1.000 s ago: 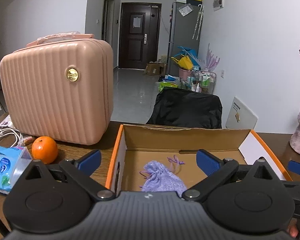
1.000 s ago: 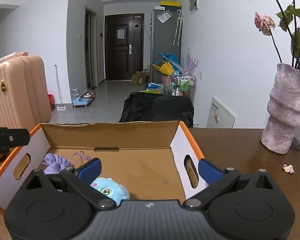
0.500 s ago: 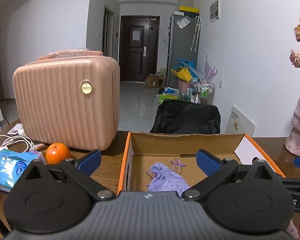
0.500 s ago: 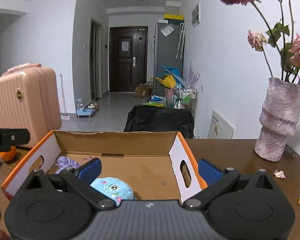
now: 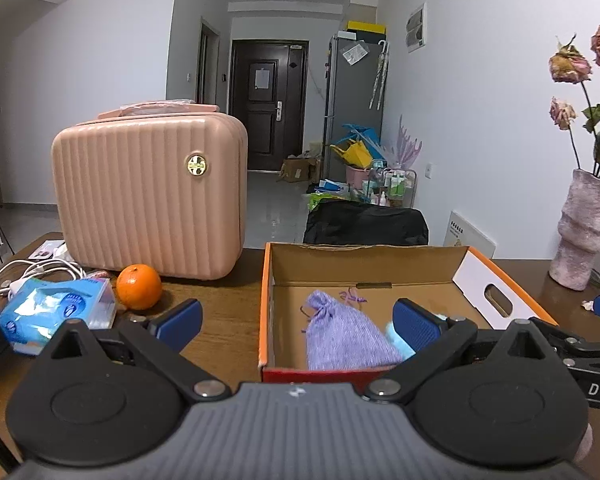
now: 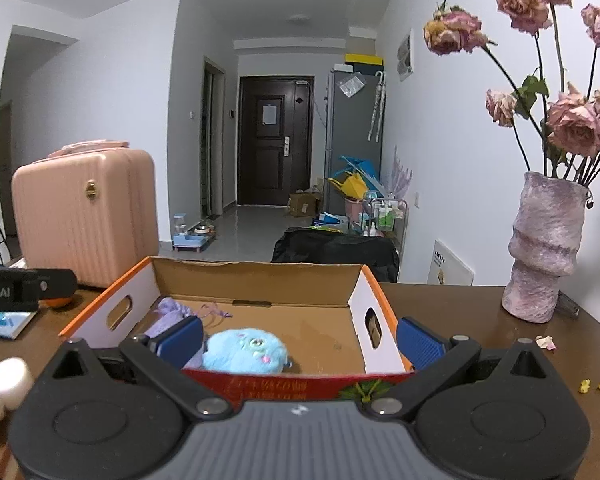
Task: Organize soft objects
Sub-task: 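Withdraw both tools from the box back toward the table items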
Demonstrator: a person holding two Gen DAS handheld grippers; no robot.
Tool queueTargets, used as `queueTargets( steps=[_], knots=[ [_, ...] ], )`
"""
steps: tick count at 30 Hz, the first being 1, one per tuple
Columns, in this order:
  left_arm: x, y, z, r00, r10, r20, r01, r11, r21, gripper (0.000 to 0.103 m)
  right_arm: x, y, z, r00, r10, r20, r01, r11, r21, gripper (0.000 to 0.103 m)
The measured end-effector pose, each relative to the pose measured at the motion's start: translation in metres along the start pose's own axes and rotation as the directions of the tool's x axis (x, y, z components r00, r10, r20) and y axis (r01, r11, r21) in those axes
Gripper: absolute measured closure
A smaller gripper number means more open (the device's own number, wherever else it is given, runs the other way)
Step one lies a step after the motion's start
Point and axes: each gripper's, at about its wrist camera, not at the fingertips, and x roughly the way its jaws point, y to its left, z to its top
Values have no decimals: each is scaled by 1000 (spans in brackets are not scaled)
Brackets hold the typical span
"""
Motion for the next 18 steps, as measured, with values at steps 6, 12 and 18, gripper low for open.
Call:
queueTargets(
  steps=[6,12,18],
  knots=[
    [-24,6,-12,1000,-7,10,7,1000,4,0,-31,5,-13,1000,22,18,-22,1000,-13,0],
    [-50,12,-23,1000,-26,16,26,1000,4,0,-59,9,-30,999,43,21,-42,999,-17,0],
    [-76,17,-39,999,-38,23,38,999,21,0,-92,15,-49,998,63,30,-62,998,-29,0]
  ],
)
